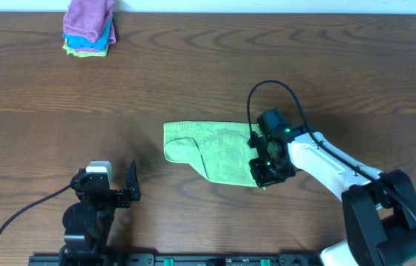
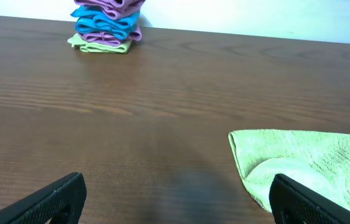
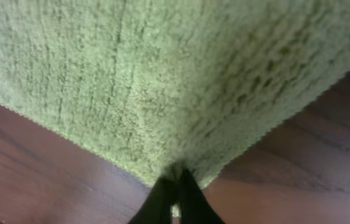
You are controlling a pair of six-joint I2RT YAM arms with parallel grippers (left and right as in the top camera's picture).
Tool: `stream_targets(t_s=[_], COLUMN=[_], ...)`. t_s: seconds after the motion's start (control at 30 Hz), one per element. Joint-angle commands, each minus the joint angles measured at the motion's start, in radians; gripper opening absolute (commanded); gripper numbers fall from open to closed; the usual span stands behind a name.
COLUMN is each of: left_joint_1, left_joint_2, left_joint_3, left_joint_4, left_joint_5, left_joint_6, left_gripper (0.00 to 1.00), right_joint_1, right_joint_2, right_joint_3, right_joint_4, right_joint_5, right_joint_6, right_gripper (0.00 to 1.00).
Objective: Fold the cloth
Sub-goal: 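Lift the cloth's right corner upward with the right gripper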
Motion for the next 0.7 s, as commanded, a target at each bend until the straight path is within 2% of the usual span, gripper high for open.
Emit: stream_targets(t_s=[0.0,0.2,0.47,0.67], left_joint_1=[0.004,0.004,0.004,0.004], left_joint_2=[-0.005,-0.005,-0.005,-0.005], left_joint_3=[-0.021,-0.021,-0.021,-0.021], left_joint_4=[-0.010,-0.010,-0.010,-0.010], left_joint_5=[-0.011,-0.011,-0.011,-0.011], left_joint_6=[0.000,0.000,0.000,0.000], left_gripper=[0.95,0.95,0.95,0.95], right_joint_1=[0.008,0.005,-0.009,-0.077], right_joint_2=[0.003,0.003,0.003,0.005], right_joint_3=[-0.007,0.037,0.310,0.378], right_joint_4=[0.008,0.009,-0.075,0.037], right_joint_5=[0.003,-0.001,0.077,0.134], right_joint_6=[0.000,0.049,0.015,0.013], right_gripper=[0.02,0.01,0.01,0.01])
